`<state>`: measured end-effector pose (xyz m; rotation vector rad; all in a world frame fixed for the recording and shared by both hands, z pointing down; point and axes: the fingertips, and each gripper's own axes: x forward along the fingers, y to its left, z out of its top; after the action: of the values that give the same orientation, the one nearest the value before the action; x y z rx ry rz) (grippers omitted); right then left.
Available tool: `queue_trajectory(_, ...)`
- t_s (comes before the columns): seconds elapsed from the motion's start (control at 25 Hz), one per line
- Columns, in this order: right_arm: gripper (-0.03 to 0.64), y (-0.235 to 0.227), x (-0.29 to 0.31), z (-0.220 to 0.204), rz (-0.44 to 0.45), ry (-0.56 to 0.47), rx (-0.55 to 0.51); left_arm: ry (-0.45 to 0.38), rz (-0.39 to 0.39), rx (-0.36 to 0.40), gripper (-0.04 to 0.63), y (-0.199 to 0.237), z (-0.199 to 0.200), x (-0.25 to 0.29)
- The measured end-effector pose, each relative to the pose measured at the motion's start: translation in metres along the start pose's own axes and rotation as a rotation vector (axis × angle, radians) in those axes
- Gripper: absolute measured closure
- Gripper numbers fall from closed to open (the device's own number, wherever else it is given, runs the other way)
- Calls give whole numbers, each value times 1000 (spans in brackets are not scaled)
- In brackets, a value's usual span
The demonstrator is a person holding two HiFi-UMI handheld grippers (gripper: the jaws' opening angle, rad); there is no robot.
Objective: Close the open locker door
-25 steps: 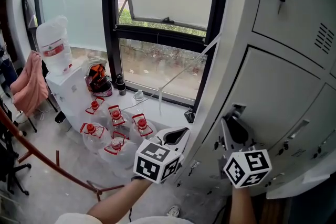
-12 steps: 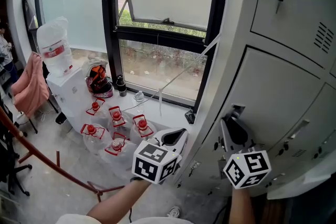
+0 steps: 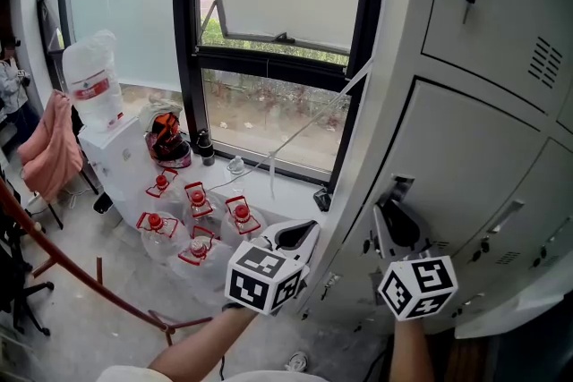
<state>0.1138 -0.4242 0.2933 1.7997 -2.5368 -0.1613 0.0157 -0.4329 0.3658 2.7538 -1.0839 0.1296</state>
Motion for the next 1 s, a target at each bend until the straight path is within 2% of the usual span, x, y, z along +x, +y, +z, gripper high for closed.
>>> queue_trajectory(0.44, 561, 8, -21, -3, -28, -9, 34, 8, -27, 8, 589, -15, -5, -12)
queue_trajectory(1.0, 563, 17, -82, -24, -136, 42, 55, 19, -100, 15, 589, -55, -17, -27)
